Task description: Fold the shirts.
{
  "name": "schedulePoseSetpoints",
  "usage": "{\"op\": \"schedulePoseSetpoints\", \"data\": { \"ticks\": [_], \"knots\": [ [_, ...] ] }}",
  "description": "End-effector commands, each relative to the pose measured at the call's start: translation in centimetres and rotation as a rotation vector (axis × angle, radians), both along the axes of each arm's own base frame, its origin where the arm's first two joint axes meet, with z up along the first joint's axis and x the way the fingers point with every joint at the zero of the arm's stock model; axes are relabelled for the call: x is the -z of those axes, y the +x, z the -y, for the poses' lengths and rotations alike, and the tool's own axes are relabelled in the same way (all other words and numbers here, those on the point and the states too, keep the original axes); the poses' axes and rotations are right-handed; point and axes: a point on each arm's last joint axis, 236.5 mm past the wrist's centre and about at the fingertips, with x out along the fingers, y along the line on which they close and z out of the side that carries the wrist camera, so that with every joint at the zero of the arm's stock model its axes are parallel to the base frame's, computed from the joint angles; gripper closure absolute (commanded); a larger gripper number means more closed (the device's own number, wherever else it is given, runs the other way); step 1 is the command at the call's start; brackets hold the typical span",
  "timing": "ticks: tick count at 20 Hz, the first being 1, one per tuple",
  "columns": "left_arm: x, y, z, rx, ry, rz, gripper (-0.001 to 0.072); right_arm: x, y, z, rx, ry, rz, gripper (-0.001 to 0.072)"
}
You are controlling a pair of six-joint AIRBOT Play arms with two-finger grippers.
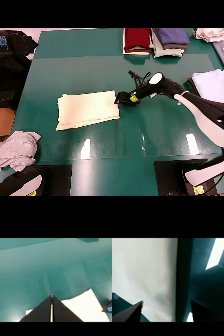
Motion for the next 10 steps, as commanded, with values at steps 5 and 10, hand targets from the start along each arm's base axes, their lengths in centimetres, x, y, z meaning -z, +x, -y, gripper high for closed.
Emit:
{"op": "schedulePoseSetpoints", "data": {
  "ticks": [5,10],
  "knots": [
    [-0.1,-0.1,0.5,0.015,-0.018,-0.001,0.0678,1.0,1.5,-9.4,-0.040,0.111,0.047,0.0475],
    [0.2,-0.6,2.1,0.056,-0.063,-0.021,0.0678,-6.6,8.3,-9.0,0.012,0.134,0.313,0.0696]
  ]
}}
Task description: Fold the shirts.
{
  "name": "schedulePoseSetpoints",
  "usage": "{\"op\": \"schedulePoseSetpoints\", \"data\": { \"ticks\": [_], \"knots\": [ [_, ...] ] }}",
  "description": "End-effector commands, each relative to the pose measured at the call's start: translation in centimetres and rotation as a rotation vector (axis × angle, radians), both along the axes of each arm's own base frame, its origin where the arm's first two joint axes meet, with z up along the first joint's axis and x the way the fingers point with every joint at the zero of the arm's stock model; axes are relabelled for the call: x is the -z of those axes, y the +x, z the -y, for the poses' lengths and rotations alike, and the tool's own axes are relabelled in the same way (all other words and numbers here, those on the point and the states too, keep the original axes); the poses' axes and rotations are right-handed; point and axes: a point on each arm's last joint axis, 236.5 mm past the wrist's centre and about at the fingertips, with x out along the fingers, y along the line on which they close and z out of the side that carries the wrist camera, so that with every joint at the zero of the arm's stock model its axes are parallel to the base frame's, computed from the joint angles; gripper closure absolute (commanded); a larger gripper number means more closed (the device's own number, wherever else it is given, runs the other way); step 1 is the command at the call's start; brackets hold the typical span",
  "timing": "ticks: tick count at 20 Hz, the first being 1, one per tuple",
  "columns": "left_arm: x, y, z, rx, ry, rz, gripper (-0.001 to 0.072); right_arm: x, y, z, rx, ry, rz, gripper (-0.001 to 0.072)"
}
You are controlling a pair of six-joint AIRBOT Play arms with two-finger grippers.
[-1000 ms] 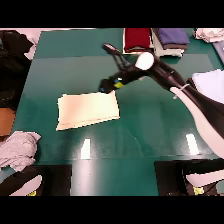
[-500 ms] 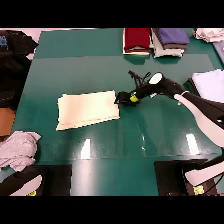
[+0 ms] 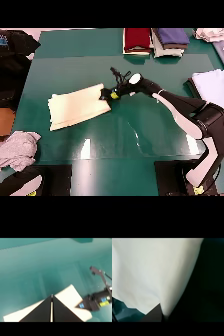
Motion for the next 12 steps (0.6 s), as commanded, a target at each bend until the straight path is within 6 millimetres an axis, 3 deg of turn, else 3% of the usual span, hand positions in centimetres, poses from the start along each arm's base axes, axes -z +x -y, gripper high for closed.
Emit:
{"op": "schedulePoseSetpoints", "data": {
  "ticks": [1,3,6,9,12],
  "knots": [
    [0.9,-0.5,1.7,0.044,-0.021,-0.028,0.0679,-5.6,5.1,2.4,0.055,-0.020,0.199,0.0696],
    [2.4,-1.3,4.6,0.112,-0.017,-0.054,0.0679,-9.2,7.9,8.2,0.118,-0.080,0.279,0.0696],
    [4.0,-2.8,9.4,0.220,-0.024,-0.056,0.0678,-13.0,10.4,20.5,0.256,-0.225,0.342,0.0696],
    [3.7,-3.7,12.9,0.286,-0.050,-0.016,0.0678,-15.2,10.0,33.6,0.413,-0.374,0.331,0.0695],
    [3.1,-4.0,14.5,0.314,-0.066,0.014,0.0678,-17.4,8.8,45.6,0.635,-0.439,0.325,0.0696]
  ]
}}
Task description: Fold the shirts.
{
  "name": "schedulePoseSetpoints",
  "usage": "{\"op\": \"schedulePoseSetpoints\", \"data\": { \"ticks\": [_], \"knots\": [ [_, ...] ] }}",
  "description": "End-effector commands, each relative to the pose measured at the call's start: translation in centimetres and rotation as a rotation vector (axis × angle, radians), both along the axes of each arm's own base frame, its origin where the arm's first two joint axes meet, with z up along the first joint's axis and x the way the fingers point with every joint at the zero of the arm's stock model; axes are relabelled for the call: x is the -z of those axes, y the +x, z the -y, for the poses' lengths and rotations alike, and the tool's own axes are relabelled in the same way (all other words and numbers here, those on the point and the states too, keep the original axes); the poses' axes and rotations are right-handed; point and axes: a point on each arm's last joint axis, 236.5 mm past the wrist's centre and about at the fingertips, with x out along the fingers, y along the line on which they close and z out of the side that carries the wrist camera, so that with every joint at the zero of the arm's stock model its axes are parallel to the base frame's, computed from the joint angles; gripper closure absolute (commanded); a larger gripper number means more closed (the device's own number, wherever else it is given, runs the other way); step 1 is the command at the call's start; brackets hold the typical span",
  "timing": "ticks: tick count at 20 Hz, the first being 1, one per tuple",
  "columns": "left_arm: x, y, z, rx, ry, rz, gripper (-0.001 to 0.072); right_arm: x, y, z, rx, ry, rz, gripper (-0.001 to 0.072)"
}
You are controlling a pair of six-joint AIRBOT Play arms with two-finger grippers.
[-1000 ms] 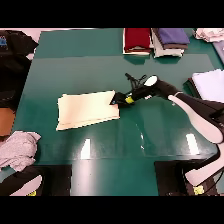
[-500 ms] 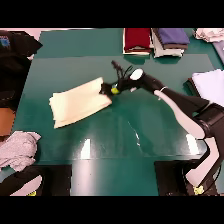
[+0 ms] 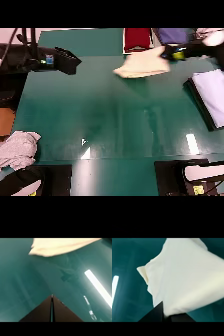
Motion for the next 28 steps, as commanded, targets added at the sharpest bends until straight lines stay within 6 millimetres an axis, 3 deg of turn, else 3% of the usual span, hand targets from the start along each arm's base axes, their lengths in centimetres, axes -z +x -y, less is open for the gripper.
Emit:
{"op": "schedulePoseSetpoints", "data": {
  "ticks": [1,4,6,8,11,17,20,24,28],
  "knots": [
    [-0.6,-0.5,2.2,0.036,-0.035,0.029,0.0678,-2.2,-2.8,14.3,0.258,-0.078,0.002,0.0696],
    [-0.6,-0.6,2.3,0.040,-0.042,0.025,0.0678,-2.4,-4.9,22.7,0.433,-0.078,0.008,0.0695],
    [-0.6,-0.6,2.3,0.039,-0.046,0.021,0.0678,-2.5,-5.9,26.2,0.511,-0.078,0.021,0.0695],
    [-0.6,-0.6,2.3,0.028,-0.060,0.007,0.0678,-3.1,-6.3,28.3,0.560,-0.090,0.049,0.0696],
    [-0.3,-0.8,2.3,0.032,-0.053,-0.003,0.0678,-5.8,-6.1,29.8,0.590,-0.120,0.121,0.0696],
    [0.1,-1.1,2.3,0.039,-0.041,-0.022,0.0678,-16.5,-5.9,29.7,0.568,-0.225,0.332,0.0696],
    [0.2,-1.2,2.3,0.041,-0.039,-0.024,0.0678,-18.1,-6.9,28.7,0.525,-0.261,0.328,0.0696],
    [0.7,-1.5,2.2,0.048,-0.024,-0.044,0.0677,-14.4,-10.4,30.0,0.548,-0.362,0.160,0.0696],
    [1.2,-1.9,2.1,0.057,-0.008,-0.065,0.0677,-6.7,-16.6,31.7,0.617,-0.380,-0.071,0.0696]
  ]
}}
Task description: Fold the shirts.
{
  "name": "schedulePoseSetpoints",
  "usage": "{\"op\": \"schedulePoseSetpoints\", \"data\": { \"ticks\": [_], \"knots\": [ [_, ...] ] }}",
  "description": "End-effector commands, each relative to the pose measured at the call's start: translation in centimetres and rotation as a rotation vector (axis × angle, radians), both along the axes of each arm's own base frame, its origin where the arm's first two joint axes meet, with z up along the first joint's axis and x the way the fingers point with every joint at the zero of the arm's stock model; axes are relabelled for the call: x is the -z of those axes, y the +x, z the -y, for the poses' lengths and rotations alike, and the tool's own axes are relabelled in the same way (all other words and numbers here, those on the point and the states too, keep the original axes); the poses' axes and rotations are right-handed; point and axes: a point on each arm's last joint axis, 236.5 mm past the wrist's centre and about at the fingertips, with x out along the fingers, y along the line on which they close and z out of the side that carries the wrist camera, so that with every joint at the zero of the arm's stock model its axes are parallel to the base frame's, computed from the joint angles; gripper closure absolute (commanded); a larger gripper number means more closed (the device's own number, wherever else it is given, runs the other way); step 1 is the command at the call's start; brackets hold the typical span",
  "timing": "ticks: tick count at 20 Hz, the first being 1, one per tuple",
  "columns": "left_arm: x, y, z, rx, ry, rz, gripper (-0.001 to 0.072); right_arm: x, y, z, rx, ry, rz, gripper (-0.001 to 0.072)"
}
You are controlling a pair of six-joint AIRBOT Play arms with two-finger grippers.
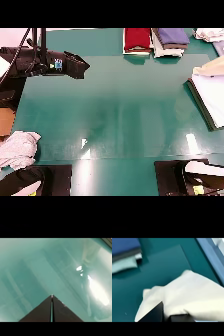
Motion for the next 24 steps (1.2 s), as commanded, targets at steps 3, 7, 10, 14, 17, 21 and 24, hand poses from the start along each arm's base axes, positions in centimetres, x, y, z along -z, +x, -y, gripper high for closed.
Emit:
{"op": "schedulePoseSetpoints", "data": {
  "ticks": [3,7,10,14,17,21,24],
  "knots": [
    [0.6,-0.4,-0.1,0.015,0.023,-0.017,0.0677,10.0,-11.2,2.3,0.167,0.017,-0.312,0.0694],
    [0.6,-0.5,-0.1,0.015,0.024,-0.018,0.0677,14.8,-18.2,3.3,0.292,0.083,-0.420,0.0073],
    [0.6,-0.4,-0.1,0.015,0.023,-0.018,0.0677,14.0,-21.4,4.4,0.387,0.086,-0.399,0.0015],
    [0.6,-0.4,-0.1,0.014,0.022,-0.017,0.0677,9.7,-17.2,2.7,0.348,0.094,-0.155,0.0017],
    [0.6,-0.4,-0.1,0.014,0.021,-0.017,0.0677,6.1,-9.2,-4.7,0.119,0.185,0.052,0.0017],
    [0.5,-0.4,-0.1,0.014,0.022,-0.016,0.0677,5.1,-3.0,-19.6,-0.299,0.247,0.059,0.0018],
    [0.5,-0.4,-0.1,0.014,0.021,-0.016,0.0677,4.0,-1.4,-29.6,-0.551,0.225,0.092,0.0020]
  ]
}}
